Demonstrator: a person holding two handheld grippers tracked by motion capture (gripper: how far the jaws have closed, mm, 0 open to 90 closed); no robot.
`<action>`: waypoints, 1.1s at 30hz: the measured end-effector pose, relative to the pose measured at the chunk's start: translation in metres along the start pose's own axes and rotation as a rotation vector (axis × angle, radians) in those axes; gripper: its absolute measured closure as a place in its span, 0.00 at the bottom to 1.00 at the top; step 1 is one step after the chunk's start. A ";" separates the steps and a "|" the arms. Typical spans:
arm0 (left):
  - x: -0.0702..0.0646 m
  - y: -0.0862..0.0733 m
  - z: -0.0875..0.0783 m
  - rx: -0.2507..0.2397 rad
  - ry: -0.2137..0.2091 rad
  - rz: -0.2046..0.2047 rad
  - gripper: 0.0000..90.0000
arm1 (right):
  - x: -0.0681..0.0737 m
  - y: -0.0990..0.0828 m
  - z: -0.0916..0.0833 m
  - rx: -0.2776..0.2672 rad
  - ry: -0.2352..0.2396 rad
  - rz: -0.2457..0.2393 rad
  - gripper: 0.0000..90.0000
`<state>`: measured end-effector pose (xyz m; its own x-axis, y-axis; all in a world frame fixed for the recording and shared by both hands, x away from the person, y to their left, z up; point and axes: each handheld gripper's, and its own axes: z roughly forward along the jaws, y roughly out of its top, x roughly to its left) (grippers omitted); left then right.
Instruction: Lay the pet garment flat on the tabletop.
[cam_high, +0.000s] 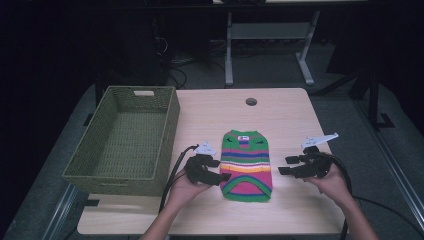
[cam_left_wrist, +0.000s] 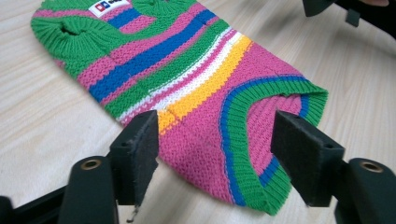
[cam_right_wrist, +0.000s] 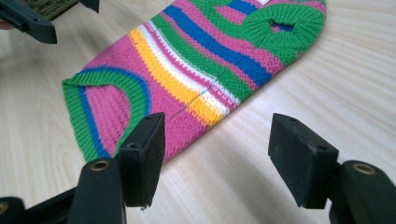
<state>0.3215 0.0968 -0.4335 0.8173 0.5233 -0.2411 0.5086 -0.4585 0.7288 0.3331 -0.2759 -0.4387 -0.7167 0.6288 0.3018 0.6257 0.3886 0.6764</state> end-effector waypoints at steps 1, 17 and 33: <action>0.000 -0.002 -0.001 0.001 -0.001 -0.001 0.35 | 0.000 -0.002 -0.002 -0.004 0.003 0.001 0.40; -0.006 -0.019 -0.014 -0.001 0.022 0.007 0.28 | 0.008 -0.027 -0.011 -0.004 -0.020 -0.008 0.38; -0.013 -0.045 -0.031 -0.024 0.048 0.001 0.26 | 0.017 -0.060 -0.028 -0.066 -0.027 0.031 0.38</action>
<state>0.2792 0.1329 -0.4431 0.8034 0.5572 -0.2097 0.5007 -0.4417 0.7445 0.2745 -0.3073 -0.4558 -0.6885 0.6578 0.3055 0.6247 0.3240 0.7104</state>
